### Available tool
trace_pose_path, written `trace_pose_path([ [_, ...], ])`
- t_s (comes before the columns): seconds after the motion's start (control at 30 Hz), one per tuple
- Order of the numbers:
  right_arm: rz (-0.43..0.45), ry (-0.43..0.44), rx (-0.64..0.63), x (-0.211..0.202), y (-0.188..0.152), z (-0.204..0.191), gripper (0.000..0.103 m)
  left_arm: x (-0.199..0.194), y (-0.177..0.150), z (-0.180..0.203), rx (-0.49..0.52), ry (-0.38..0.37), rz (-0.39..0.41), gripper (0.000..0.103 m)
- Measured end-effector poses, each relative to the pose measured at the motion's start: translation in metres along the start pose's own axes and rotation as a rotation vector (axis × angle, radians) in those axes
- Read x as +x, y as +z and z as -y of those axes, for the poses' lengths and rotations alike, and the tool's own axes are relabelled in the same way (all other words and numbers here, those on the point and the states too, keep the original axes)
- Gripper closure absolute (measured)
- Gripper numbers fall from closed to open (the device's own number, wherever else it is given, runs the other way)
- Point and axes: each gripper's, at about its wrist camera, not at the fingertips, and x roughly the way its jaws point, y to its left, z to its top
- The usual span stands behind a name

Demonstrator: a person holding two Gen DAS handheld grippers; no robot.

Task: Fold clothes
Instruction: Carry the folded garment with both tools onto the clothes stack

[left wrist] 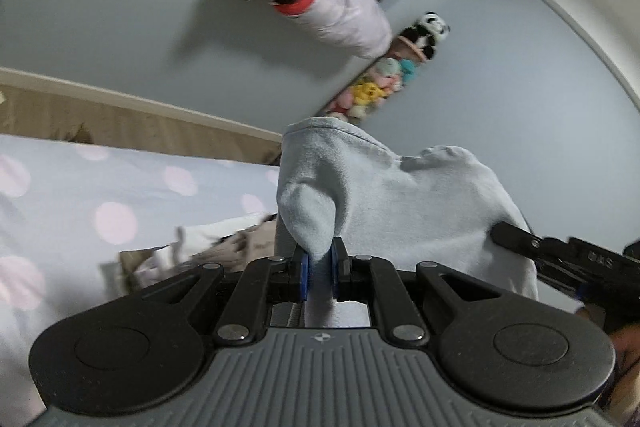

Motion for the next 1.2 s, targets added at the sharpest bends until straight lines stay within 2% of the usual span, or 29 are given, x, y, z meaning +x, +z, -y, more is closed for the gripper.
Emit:
trace_pose_path([
  [0.13,-0.084,-0.023,-0.041,0.044,-0.003,0.015,0.085,0.016,-0.01,-0.013,-0.016,0.054,-0.033,0.091],
  [0.23,-0.13,-0.072,-0.078,0.072,-0.007,0.027,0.085,0.032,-0.017,-0.018,-0.015,0.076,-0.097,0.093],
  [0.5,-0.189,-0.174,-0.128,0.132,-0.015,0.069,0.085,0.076,-0.024,-0.012,0.039,0.087,-0.171,0.093],
  [0.7,-0.229,-0.202,-0.122,0.172,-0.036,0.096,0.084,0.09,-0.03,-0.021,0.044,0.103,-0.198,0.093],
  [0.77,-0.234,-0.215,-0.122,0.181,-0.042,0.102,0.08,0.092,-0.032,-0.021,0.053,0.104,-0.2,0.092],
  [0.87,-0.216,-0.249,-0.087,0.18,-0.042,0.11,0.07,0.094,-0.033,-0.018,0.075,0.106,-0.201,0.092],
  [1.0,-0.173,-0.32,-0.079,0.16,-0.035,0.116,0.071,0.083,-0.03,-0.014,0.091,0.095,-0.213,0.09],
  [1.2,-0.085,-0.295,-0.05,0.108,-0.042,0.108,0.071,0.053,-0.023,-0.011,0.152,0.088,-0.194,0.089],
])
